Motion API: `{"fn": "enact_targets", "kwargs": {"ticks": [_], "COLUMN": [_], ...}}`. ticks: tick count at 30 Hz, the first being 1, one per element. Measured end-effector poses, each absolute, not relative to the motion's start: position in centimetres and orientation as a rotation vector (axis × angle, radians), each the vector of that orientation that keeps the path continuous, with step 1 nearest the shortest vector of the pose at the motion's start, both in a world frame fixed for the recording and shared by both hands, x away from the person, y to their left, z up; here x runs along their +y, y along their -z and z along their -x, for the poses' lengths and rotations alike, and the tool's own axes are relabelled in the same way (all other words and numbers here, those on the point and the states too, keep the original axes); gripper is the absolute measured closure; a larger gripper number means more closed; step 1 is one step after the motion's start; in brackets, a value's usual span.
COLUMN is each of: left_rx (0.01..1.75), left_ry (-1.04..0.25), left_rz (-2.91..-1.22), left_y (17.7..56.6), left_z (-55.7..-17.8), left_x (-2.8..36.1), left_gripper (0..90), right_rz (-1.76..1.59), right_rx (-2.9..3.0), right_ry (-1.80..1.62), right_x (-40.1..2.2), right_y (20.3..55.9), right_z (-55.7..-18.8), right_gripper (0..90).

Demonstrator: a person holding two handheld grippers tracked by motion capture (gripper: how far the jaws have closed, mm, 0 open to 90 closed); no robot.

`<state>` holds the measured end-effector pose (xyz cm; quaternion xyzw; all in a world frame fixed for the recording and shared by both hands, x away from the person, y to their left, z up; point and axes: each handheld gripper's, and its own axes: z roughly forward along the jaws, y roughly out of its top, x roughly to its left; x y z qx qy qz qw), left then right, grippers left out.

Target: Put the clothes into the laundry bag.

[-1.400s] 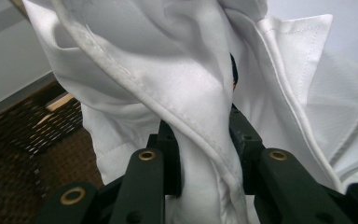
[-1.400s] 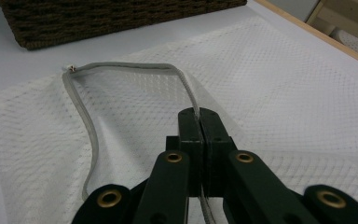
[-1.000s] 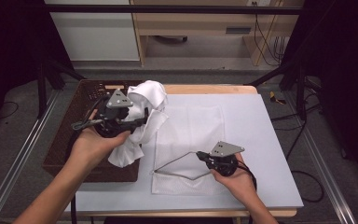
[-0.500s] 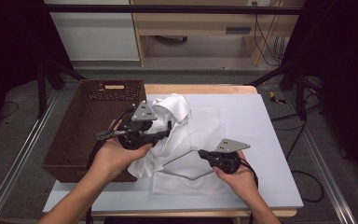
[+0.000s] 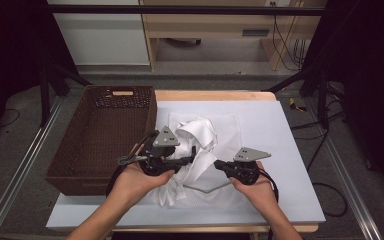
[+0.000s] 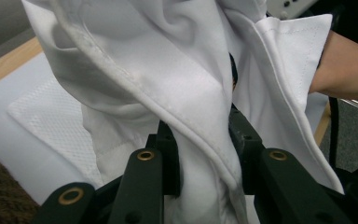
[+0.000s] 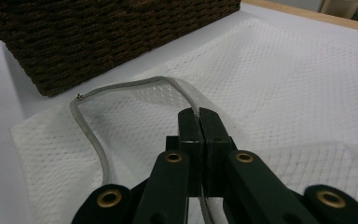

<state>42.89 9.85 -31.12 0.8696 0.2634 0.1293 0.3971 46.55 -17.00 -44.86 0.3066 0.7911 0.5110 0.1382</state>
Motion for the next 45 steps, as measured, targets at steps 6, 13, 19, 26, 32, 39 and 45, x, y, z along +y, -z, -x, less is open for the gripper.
{"fn": "enact_targets", "kwargs": {"ticks": [6,13,19,26,32,39,45], "left_rx": [0.673,0.670,0.672,0.651,0.637,0.669,0.698], "left_ry": [-0.335,-0.326,-0.301,-0.257,-0.241,-0.245,-0.238], "left_rz": [-2.209,-2.207,-2.190,-2.173,-2.161,-2.139,-2.061], "left_y": [31.9,32.2,32.5,32.6,33.1,34.2,34.3], "left_z": [-42.8,-42.6,-42.2,-41.5,-41.4,-41.9,-41.9], "left_x": [9.8,9.8,9.8,9.4,8.6,9.2,10.4], "left_gripper": [70.1,70.2,70.1,70.1,70.1,70.1,70.2], "right_rz": [-0.908,-0.930,-0.941,-0.954,-0.959,-0.963,-0.981], "right_rx": [2.279,2.273,2.271,2.260,2.257,2.252,2.243], "right_ry": [-1.492,-1.505,-1.520,-1.523,-1.526,-1.527,-1.528], "right_x": [-17.2,-17.4,-17.5,-17.7,-17.7,-17.8,-17.7], "right_y": [44.9,44.9,45.0,45.0,45.0,45.1,45.0], "right_z": [-46.6,-46.7,-46.8,-46.9,-46.9,-47.0,-47.1], "right_gripper": [89.2,89.2,89.2,89.2,89.2,89.2,89.2]}}
